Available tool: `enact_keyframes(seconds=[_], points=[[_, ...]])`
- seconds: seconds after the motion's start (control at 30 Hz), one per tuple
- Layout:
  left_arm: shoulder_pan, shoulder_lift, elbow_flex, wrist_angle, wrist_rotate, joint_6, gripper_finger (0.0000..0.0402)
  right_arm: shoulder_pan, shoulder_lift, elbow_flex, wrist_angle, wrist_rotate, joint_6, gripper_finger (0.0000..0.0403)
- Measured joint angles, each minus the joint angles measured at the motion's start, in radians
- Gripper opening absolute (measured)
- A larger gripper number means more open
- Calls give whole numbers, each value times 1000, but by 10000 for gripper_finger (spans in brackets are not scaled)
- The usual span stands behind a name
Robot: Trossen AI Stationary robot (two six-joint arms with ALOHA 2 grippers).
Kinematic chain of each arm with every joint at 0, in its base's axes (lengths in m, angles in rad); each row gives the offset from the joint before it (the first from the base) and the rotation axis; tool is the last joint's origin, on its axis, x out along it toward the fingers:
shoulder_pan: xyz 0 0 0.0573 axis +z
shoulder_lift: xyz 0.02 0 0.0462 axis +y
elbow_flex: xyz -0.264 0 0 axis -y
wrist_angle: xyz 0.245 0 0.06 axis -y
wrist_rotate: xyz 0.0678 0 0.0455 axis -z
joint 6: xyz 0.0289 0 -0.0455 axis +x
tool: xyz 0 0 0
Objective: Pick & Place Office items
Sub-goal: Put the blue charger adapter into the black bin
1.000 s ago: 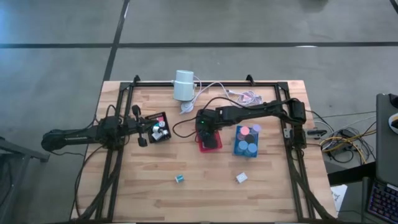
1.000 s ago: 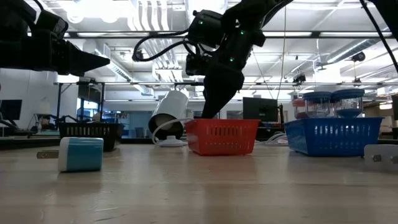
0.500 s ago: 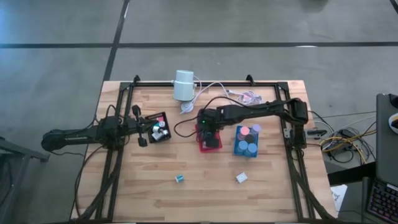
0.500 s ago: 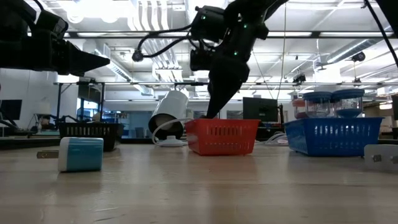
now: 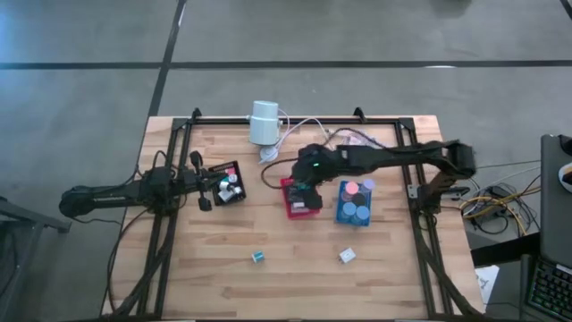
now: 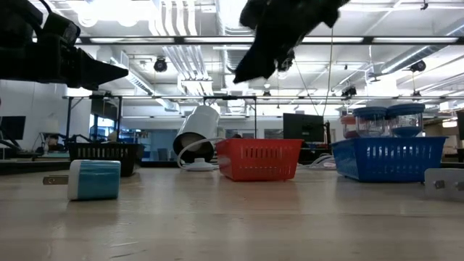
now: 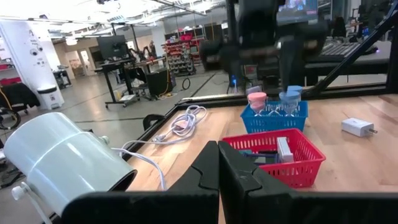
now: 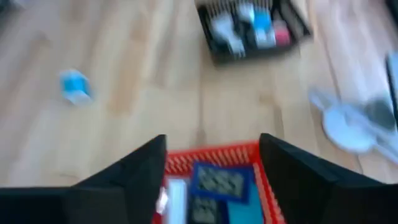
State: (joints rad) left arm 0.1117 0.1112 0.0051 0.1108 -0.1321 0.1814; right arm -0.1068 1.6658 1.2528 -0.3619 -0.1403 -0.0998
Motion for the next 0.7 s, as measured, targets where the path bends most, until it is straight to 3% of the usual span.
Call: enact_keyframes(seconds=[0.17,0.33,0.7], points=[[0,2,0,-13,0,-7,0,-10,-166,-193,230,-102,13,177],[0,4,0,-18,0,-7,0,-42,-345,-365,398,-107,52,107],[0,5,0,-18,0,-6,0,-76,-703,-667,692,-151,134,11]])
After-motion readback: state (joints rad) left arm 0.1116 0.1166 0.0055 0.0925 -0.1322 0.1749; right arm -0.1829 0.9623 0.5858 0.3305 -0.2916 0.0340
